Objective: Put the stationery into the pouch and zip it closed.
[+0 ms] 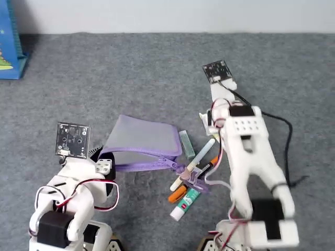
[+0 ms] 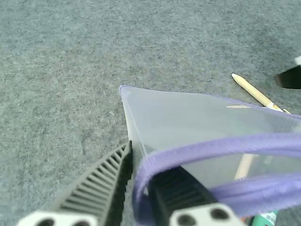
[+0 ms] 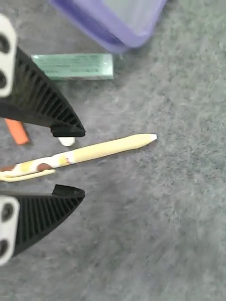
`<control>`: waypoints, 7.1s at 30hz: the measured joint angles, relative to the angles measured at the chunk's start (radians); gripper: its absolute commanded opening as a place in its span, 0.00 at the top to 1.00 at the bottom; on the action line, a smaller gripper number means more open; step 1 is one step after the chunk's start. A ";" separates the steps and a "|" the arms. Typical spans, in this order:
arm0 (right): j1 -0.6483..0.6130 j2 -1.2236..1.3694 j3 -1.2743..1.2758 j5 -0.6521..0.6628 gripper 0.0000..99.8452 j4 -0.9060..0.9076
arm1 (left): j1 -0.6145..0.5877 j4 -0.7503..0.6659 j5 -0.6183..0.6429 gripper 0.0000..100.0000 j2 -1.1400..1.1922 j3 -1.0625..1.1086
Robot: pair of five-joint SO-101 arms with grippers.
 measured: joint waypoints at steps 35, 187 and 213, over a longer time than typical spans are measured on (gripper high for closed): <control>-0.040 0.319 -0.488 0.052 0.99 0.381 | 0.000 0.000 0.000 0.99 0.000 0.000; -0.048 -0.347 0.519 -0.603 0.79 -0.025 | -0.126 0.048 0.203 0.99 0.430 -0.344; -0.026 -0.120 0.503 -0.603 0.99 -0.192 | -0.126 0.041 0.203 0.99 0.423 -0.318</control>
